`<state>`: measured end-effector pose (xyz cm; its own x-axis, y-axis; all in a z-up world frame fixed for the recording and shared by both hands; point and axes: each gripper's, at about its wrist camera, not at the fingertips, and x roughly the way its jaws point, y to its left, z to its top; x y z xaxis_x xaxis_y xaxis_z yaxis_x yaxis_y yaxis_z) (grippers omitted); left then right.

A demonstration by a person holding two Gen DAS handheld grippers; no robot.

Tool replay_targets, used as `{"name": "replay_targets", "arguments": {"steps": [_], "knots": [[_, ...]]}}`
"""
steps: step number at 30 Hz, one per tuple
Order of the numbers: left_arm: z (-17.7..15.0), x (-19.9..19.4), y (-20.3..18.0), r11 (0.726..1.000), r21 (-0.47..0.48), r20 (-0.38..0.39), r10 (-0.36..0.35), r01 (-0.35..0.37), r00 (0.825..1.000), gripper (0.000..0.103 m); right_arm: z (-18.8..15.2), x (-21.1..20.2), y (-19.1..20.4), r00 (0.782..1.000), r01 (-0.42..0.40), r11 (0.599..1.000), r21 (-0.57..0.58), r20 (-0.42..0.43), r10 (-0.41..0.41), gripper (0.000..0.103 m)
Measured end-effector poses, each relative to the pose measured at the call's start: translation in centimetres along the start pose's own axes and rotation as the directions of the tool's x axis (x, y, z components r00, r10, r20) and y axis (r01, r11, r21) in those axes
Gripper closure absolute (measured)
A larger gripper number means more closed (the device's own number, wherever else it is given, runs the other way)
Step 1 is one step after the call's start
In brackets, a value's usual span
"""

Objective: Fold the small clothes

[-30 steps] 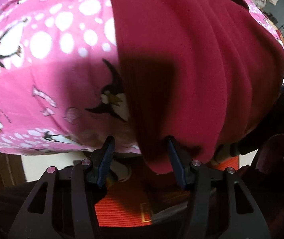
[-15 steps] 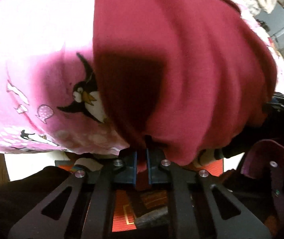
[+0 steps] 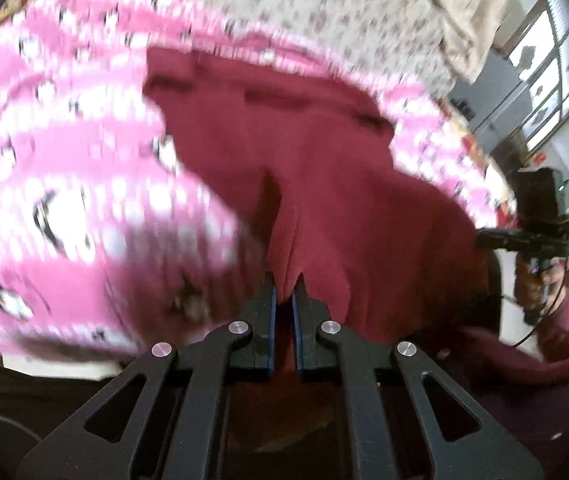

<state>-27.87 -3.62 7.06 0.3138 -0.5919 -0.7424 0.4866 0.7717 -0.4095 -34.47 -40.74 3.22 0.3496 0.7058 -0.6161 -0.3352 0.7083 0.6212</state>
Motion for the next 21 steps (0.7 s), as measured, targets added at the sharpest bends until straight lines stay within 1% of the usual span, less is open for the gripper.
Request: {"name": "replay_targets", "arguments": {"steps": [3, 6, 7, 9, 10, 11, 12, 14, 15, 16, 17, 18, 20, 21], "knots": [[2.6, -1.8, -0.3, 1.0, -0.016, 0.08, -0.023, 0.024, 0.997, 0.098, 1.5, -1.8, 0.9, 0.995, -0.061, 0.998, -0.007, 0.073, 0.061, 0.083], [5.3, -2.8, 0.1, 0.997, -0.048, 0.153, -0.047, 0.054, 0.987, 0.098, 3.7, -4.5, 1.0, 0.976, -0.115, 0.993, -0.004, 0.189, 0.113, 0.083], [6.1, -3.2, 0.3, 0.997, -0.056, 0.173, -0.041, 0.052, 0.984, 0.098, 4.2, -5.4, 0.9, 0.968, -0.122, 0.993, -0.006, 0.222, 0.12, 0.083], [8.0, -3.1, 0.7, 0.996, -0.077, 0.21, -0.034, 0.052, 0.977, 0.098, 5.7, -6.8, 0.8, 0.95, -0.1, 0.995, -0.01, 0.298, 0.098, 0.084], [8.8, -3.1, 0.6, 0.996, -0.082, 0.221, -0.024, 0.043, 0.975, 0.098, 6.3, -7.5, 0.3, 0.944, -0.09, 0.996, -0.006, 0.318, 0.087, 0.083], [9.4, -3.1, 0.7, 0.996, -0.084, 0.231, -0.02, 0.041, 0.973, 0.098, 6.9, -7.8, 0.0, 0.944, -0.074, 0.997, -0.002, 0.323, 0.071, 0.083], [9.8, -3.5, 0.4, 0.996, -0.081, 0.236, -0.027, 0.047, 0.971, 0.098, 7.3, -7.5, 0.0, 0.954, -0.026, 1.0, -0.009, 0.299, 0.028, 0.083], [10.4, -3.3, 0.0, 0.997, -0.063, 0.239, -0.032, 0.049, 0.97, 0.098, 7.2, -6.3, 0.2, 0.981, 0.036, 0.999, -0.016, 0.19, -0.032, 0.082], [10.4, -3.5, 0.1, 0.997, -0.059, 0.238, -0.032, 0.047, 0.971, 0.098, 6.8, -5.4, 0.2, 0.99, 0.05, 0.999, -0.014, 0.13, -0.047, 0.07], [10.3, -3.1, 0.1, 0.997, -0.061, 0.235, -0.034, 0.049, 0.971, 0.098, 5.9, -4.5, 0.0, 0.995, 0.069, 0.998, -0.01, 0.068, -0.068, 0.055], [10.2, -2.9, 0.4, 0.996, -0.071, 0.229, -0.038, 0.056, 0.973, 0.098, 4.8, -3.4, -0.3, 0.996, 0.094, 0.996, -0.005, 0.011, -0.094, 0.028], [10.1, -2.8, 0.4, 0.995, -0.078, 0.224, -0.037, 0.055, 0.974, 0.098, 3.8, -2.7, -0.7, 0.995, 0.099, 0.995, 0.0, -0.03, -0.099, 0.022], [9.9, -2.4, 0.8, 0.994, -0.094, 0.215, -0.031, 0.052, 0.976, 0.098, 0.9, -0.5, -2.5, 0.986, 0.097, 0.994, 0.04, -0.139, -0.091, 0.023], [9.8, -2.4, 0.8, 0.994, -0.098, 0.214, -0.026, 0.048, 0.976, 0.098, -0.7, 1.2, -3.7, 0.975, 0.101, 0.99, 0.098, -0.206, -0.079, 0.023]]}}
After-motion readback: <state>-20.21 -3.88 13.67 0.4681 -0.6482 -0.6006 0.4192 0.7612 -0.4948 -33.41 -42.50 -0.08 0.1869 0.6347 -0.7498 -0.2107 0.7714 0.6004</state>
